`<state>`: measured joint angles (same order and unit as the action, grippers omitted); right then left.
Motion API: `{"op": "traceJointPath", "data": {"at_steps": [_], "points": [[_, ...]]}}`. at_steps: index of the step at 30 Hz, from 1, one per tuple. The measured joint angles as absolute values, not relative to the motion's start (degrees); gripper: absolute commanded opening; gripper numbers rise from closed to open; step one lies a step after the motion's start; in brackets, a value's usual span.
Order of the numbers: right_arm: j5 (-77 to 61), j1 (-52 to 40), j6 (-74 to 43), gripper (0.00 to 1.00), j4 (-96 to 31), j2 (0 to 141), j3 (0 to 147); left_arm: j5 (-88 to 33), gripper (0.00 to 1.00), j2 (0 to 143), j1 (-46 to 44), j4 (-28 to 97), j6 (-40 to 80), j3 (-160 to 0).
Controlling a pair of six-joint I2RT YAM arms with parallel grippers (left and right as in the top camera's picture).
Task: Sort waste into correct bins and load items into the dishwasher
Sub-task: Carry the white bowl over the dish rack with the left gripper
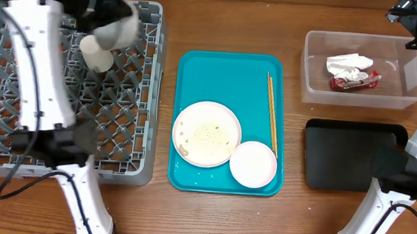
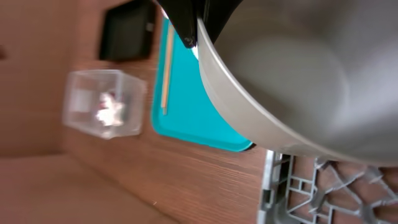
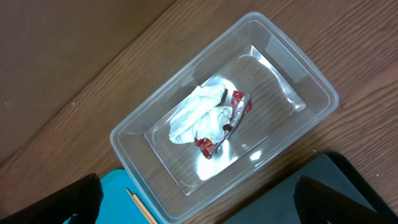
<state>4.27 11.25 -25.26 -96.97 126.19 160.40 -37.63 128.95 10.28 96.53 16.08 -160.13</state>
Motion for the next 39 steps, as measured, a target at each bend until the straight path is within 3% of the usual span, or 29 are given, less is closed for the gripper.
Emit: {"op": "traceJointPath", "data": {"at_steps": [9,20,28,39], "points": [[4.3,11.2,-25.3,1.0,-97.0,126.2,160.4,-47.2,0.04,128.8,19.6,96.6,11.7,-144.6],[4.3,11.2,-25.2,1.0,-97.0,126.2,160.4,-39.6,0.04,117.1,20.0,96.8,1.5,-123.5],[4.3,11.2,-25.2,1.0,-97.0,126.2,160.4,-49.0,0.04,114.8,20.1,94.3,-12.9,-112.7],[4.3,11.2,-25.2,1.0,-97.0,126.2,160.4,-53.7,0.04,115.5,27.5,87.4,-17.6,-105.9]]}}
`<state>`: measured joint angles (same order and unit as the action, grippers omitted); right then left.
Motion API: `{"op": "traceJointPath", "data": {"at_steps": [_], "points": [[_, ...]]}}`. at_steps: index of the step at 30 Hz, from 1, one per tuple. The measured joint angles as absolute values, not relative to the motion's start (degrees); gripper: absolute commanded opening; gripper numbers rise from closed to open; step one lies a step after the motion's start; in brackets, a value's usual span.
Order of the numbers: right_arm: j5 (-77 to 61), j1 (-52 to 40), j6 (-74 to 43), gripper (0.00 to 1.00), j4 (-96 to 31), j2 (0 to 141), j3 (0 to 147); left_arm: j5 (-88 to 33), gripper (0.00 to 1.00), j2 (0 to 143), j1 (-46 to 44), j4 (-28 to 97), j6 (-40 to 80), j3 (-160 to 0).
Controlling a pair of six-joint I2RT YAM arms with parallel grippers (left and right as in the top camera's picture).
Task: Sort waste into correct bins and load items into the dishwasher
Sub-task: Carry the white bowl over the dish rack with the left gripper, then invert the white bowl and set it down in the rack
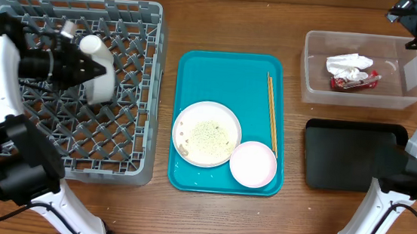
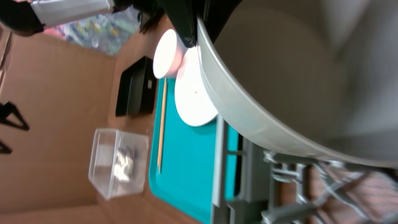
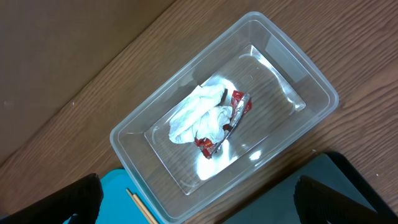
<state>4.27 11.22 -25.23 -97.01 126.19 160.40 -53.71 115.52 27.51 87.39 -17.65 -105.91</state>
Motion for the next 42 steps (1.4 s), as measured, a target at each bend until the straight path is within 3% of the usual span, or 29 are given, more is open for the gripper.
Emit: {"op": "traceJointPath", "data": {"at_steps": [26,36,42], "points": [[4.3,11.2,-25.3,1.0,-97.0,126.2,160.4,-67.1,0.08,118.5,29.3,81.2,-25.1,-98.5],[4.3,11.2,-25.2,1.0,-97.0,126.2,160.4,-60.4,0.08,118.7,31.7,81.9,-21.3,-98.7],[4.3,11.2,-25.3,1.0,-97.0,126.2,160.4,-52.4,0.14,118.0,31.9,84.9,-14.7,-100.2]]}}
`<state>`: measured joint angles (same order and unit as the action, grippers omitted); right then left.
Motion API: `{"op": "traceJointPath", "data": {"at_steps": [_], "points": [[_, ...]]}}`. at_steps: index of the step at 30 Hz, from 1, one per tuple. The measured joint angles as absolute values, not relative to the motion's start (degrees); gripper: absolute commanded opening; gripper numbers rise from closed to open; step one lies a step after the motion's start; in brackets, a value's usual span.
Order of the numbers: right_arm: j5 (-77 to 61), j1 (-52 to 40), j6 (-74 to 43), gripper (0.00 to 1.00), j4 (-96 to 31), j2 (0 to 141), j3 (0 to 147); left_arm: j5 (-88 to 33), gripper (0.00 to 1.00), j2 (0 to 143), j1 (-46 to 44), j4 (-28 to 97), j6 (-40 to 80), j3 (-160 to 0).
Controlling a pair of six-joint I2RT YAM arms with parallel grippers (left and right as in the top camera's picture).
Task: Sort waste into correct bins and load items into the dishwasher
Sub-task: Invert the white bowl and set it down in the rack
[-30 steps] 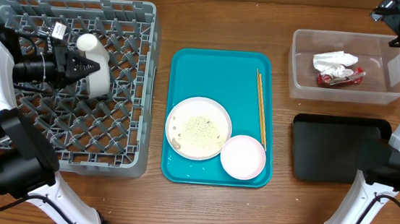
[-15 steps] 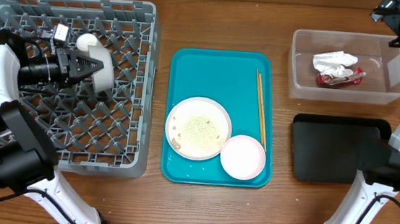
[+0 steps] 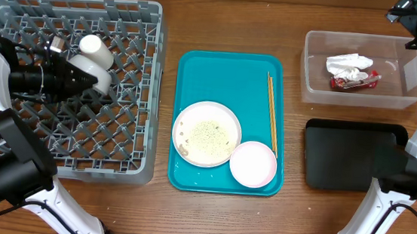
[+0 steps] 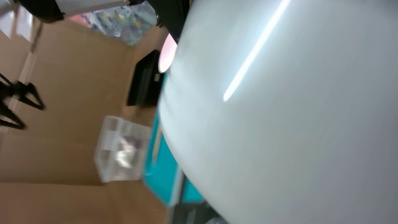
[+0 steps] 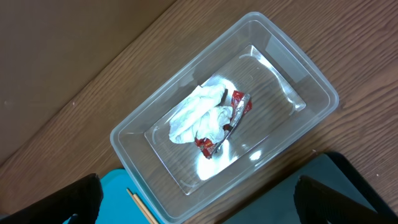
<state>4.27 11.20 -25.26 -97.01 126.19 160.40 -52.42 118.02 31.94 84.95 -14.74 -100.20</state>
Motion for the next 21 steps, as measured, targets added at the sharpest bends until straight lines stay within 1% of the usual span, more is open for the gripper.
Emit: {"op": "traceJointPath", "data": {"at_steps": [1,4,5,7,8,9,12,15,17,19,20,21], "points": [[4.3,11.2,-25.3,1.0,-97.0,126.2,160.4,-50.6,0.17,118.0,32.0,85.8,-13.9,-100.6],[4.3,11.2,-25.3,1.0,-97.0,126.2,160.4,-42.8,0.39,118.4,32.2,87.9,-10.8,-102.1],[4.3,11.2,-25.3,1.0,-97.0,126.2,160.4,-39.4,0.43,118.9,32.3,88.6,-9.3,-103.2],[4.3,11.2,-25.3,1.0,-97.0,126.2,160.4,-34.4,0.6,119.8,32.6,89.5,-6.5,-105.4],[4.3,11.2,-25.3,1.0,-97.0,126.2,160.4,-31.9,0.86,120.2,32.7,90.4,-4.9,-106.7],[4.3,11.2,-25.3,1.0,-97.0,126.2,160.4,-29.6,1.0,120.5,32.8,91.4,-3.3,-107.9],[4.2,11.2,-25.2,1.0,-97.0,126.2,160.4,-23.1,1.0,120.8,33.2,94.9,0.8,-112.9],[4.3,11.2,-25.2,1.0,-97.0,126.2,160.4,-19.3,1.0,120.8,33.7,96.6,3.3,-118.4],[4.3,11.2,-25.3,1.0,-97.0,126.2,160.4,-18.0,0.98,120.8,33.9,96.6,4.6,-121.6],[4.3,11.2,-25.3,1.0,-97.0,126.2,160.4,-17.4,0.9,120.7,33.9,96.6,5.6,-123.4],[4.3,11.2,-25.3,1.0,-97.0,126.2,160.4,-17.3,0.81,120.5,33.9,96.6,6.0,-123.9],[4.3,11.2,-25.2,1.0,-97.0,126.2,160.4,-17.3,0.65,120.4,33.8,96.7,6.2,-124.0]]}}
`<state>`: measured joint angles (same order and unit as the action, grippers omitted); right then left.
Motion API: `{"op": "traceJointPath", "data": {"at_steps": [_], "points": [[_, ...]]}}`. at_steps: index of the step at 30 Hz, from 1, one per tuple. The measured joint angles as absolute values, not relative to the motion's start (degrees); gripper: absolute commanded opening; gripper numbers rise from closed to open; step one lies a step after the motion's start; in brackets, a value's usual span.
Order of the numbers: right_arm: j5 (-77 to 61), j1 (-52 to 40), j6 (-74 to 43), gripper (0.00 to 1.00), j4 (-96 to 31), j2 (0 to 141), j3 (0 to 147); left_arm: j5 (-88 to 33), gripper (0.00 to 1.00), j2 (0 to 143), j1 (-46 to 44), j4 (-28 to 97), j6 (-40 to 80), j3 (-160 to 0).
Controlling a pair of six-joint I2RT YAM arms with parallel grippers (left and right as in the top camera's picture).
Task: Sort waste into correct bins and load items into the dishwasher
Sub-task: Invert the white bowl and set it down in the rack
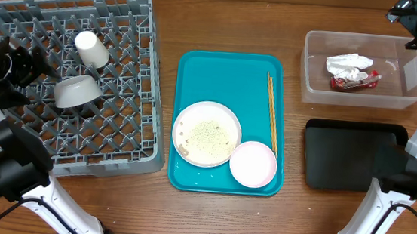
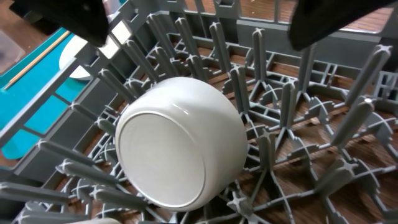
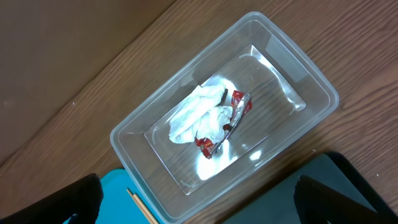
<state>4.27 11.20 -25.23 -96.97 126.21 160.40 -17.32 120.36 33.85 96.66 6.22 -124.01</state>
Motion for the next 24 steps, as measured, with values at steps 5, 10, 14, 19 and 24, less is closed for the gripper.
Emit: {"op": "traceJointPath", "data": {"at_steps": [5,10,14,19,24], "points": [[4.3,11.2,-25.3,1.0,-97.0,126.2,160.4,-16.8,0.04,120.1,32.5,96.4,7.2,-124.1],[4.3,11.2,-25.3,1.0,-97.0,126.2,160.4,-14.8,0.04,119.8,27.7,90.3,8.0,-120.4],[4.3,11.2,-25.2,1.0,-97.0,126.2,160.4,-12.5,0.04,119.8,23.9,81.8,10.2,-115.3],[4.3,11.2,-25.3,1.0,-97.0,126.2,160.4,-7.0,0.04,119.8,21.5,77.4,13.9,-112.0],[4.3,11.2,-25.3,1.0,-97.0,126.2,160.4,-4.0,0.04,119.8,21.5,80.4,15.6,-111.8]]}}
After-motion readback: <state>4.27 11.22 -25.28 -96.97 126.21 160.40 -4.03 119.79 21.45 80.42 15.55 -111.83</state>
